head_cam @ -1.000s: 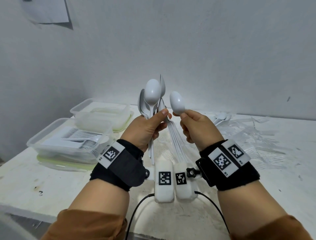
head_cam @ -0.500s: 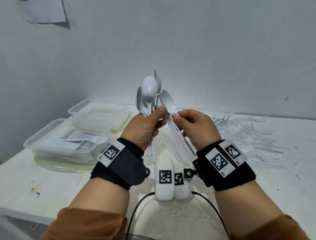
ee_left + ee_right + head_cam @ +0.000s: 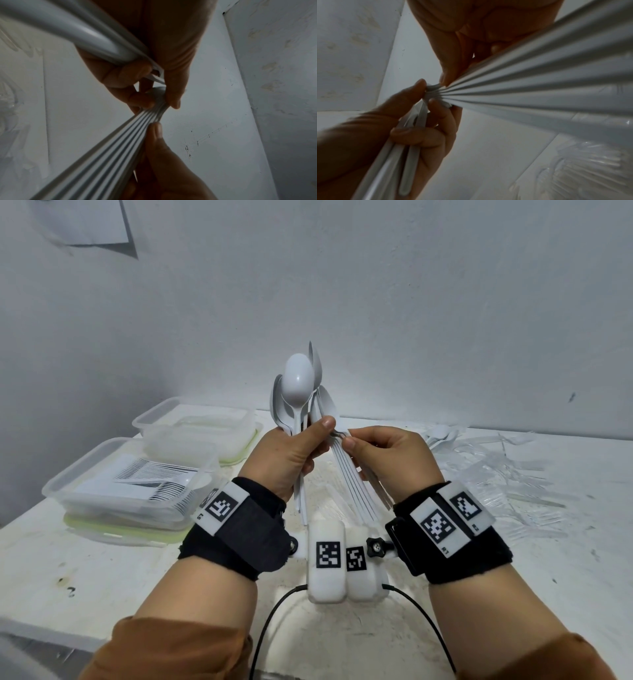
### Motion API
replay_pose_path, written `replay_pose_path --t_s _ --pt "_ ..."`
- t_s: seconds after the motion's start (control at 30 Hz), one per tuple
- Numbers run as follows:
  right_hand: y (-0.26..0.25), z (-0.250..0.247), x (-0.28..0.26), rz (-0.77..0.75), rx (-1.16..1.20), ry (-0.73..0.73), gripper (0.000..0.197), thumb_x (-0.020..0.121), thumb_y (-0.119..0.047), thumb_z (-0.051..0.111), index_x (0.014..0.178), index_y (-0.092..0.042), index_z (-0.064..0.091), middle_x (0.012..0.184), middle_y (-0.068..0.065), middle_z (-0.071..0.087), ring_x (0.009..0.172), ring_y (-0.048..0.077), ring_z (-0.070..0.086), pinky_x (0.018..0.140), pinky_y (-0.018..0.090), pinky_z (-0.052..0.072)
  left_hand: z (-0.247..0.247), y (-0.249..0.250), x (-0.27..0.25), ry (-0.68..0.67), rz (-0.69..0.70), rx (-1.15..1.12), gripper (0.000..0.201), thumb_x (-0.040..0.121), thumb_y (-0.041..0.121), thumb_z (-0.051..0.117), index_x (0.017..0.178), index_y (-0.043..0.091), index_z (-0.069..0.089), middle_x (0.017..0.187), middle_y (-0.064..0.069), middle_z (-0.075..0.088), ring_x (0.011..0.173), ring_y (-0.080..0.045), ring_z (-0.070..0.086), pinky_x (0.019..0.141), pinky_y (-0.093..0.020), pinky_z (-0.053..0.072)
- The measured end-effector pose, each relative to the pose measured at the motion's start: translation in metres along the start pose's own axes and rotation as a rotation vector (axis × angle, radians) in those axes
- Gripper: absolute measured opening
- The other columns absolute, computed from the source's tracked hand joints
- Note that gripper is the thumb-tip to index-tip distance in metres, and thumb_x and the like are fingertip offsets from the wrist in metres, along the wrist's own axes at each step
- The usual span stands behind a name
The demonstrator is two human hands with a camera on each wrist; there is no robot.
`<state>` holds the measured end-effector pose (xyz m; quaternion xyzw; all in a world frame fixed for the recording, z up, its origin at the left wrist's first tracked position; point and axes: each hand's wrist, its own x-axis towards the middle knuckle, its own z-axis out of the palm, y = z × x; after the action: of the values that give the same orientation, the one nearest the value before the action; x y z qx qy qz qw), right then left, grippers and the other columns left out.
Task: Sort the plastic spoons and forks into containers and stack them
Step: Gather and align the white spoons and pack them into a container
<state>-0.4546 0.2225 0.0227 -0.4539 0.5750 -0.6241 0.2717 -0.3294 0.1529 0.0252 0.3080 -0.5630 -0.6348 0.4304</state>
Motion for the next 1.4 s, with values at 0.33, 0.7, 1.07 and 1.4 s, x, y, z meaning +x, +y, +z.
replay_pose_path --t_s 0.33,0.7,1.07,1.4 --pt "0.001 -0.004 0.004 0.067 0.120 -0.030 0.013 0.088 -0.010 0.061 0.081 -0.017 0.070 0.065 -0.006 0.069 0.065 0.009 0.063 0.061 0.023 0.054 -0.004 -0.003 0.005 0.012 0.022 -0.007 0.021 0.062 0.044 0.075 0.057 0.024 0.074 0.067 0.004 0.068 0.071 -0.014 0.051 0.045 -0.014 0.035" --pt "0.000 0.001 0.006 0.044 -0.101 -0.186 0.019 0.095 -0.016 0.052 0.084 -0.024 0.065 0.077 -0.003 0.069 0.069 0.008 0.064 0.067 0.017 0.051 0.002 0.003 0.012 -0.087 0.047 0.038 0.019 0.086 0.031 0.065 0.085 0.014 0.072 0.069 0.001 0.067 0.068 -0.012 0.053 0.043 -0.012 0.032" --pt "0.004 0.006 0.010 0.056 -0.135 -0.051 0.027 0.099 -0.015 0.036 0.083 -0.025 0.055 0.064 -0.004 0.047 0.056 0.012 0.040 0.056 0.027 0.035 0.004 0.009 0.014 -0.034 0.016 0.052 0.022 0.088 0.043 0.055 0.091 0.023 0.064 0.099 0.001 0.069 0.062 -0.006 0.049 0.049 -0.016 0.033" --pt "-0.007 0.007 0.005 0.063 0.039 0.000 0.025 0.100 -0.011 0.035 0.091 -0.018 0.057 0.066 -0.001 0.048 0.052 0.010 0.042 0.047 0.019 0.036 0.001 0.008 0.012 0.018 0.035 0.102 0.026 0.098 0.032 0.045 0.080 0.015 0.054 0.074 0.006 0.055 0.050 -0.003 0.044 0.045 -0.015 0.033"
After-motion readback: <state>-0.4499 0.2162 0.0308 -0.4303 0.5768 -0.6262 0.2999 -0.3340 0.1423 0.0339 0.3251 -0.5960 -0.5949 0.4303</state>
